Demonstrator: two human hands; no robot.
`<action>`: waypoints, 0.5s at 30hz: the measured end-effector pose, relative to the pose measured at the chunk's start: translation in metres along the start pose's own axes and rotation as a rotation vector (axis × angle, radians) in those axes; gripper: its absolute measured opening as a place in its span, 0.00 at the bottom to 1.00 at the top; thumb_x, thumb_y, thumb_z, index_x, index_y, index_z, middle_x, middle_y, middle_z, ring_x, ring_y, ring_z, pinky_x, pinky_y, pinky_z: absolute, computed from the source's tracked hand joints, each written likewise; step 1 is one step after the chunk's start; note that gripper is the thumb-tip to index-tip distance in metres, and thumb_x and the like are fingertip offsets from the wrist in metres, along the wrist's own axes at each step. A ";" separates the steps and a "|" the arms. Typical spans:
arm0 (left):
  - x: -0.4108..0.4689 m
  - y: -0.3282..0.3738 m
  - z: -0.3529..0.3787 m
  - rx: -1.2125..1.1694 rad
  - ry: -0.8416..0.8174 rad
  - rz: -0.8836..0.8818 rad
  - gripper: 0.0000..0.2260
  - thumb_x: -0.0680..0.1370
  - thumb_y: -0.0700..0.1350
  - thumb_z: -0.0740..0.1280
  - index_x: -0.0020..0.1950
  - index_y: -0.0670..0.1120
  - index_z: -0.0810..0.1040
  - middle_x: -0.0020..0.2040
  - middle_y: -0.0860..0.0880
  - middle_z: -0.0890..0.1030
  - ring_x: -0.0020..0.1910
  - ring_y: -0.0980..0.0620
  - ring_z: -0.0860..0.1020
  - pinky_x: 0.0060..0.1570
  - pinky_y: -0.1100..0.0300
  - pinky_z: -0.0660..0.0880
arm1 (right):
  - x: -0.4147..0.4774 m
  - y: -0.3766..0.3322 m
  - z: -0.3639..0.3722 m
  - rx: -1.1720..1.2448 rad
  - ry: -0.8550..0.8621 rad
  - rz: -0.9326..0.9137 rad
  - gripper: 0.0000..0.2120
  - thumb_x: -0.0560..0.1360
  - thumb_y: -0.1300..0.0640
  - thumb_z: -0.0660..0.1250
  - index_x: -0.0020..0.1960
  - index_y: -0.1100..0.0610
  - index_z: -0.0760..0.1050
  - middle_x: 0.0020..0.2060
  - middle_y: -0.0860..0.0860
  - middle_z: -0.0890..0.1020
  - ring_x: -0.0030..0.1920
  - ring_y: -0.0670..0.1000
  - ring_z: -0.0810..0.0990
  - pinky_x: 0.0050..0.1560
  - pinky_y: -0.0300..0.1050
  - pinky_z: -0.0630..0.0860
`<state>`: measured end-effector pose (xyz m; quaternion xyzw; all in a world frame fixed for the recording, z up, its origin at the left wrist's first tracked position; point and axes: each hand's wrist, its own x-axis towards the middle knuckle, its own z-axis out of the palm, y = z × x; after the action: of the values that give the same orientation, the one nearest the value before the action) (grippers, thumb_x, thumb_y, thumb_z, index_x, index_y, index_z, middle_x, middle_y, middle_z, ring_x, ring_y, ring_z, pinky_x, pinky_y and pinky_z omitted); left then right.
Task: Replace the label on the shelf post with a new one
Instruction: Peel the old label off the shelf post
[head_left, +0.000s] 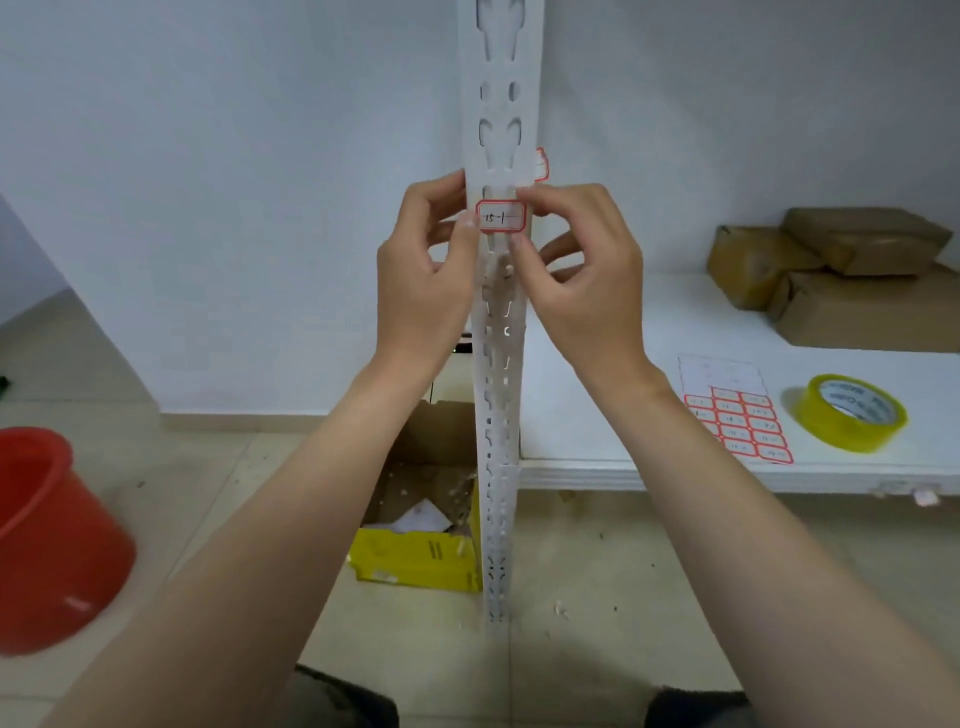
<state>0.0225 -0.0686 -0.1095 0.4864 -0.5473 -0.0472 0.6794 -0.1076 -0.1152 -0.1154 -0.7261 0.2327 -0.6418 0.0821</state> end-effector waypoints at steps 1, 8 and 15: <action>-0.001 -0.001 -0.003 0.004 -0.002 0.000 0.11 0.82 0.41 0.65 0.64 0.47 0.77 0.57 0.58 0.82 0.59 0.58 0.82 0.56 0.48 0.82 | -0.003 -0.001 0.000 0.003 -0.005 0.012 0.12 0.78 0.60 0.71 0.61 0.56 0.80 0.54 0.50 0.80 0.44 0.47 0.82 0.37 0.42 0.82; 0.006 -0.001 -0.003 0.008 -0.002 0.005 0.11 0.81 0.47 0.69 0.62 0.45 0.78 0.57 0.53 0.84 0.57 0.56 0.83 0.52 0.48 0.84 | -0.017 -0.003 -0.001 0.024 -0.022 0.098 0.17 0.79 0.60 0.70 0.67 0.54 0.77 0.57 0.47 0.79 0.44 0.46 0.81 0.36 0.34 0.79; 0.007 -0.005 0.000 -0.006 0.018 -0.008 0.11 0.81 0.46 0.70 0.62 0.48 0.78 0.58 0.55 0.84 0.58 0.57 0.83 0.52 0.52 0.84 | -0.028 -0.002 0.003 0.051 -0.055 0.185 0.21 0.80 0.61 0.67 0.72 0.51 0.73 0.60 0.46 0.77 0.47 0.47 0.81 0.39 0.33 0.80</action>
<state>0.0274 -0.0754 -0.1081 0.4869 -0.5389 -0.0473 0.6857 -0.1057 -0.1014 -0.1402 -0.7165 0.2798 -0.6170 0.1660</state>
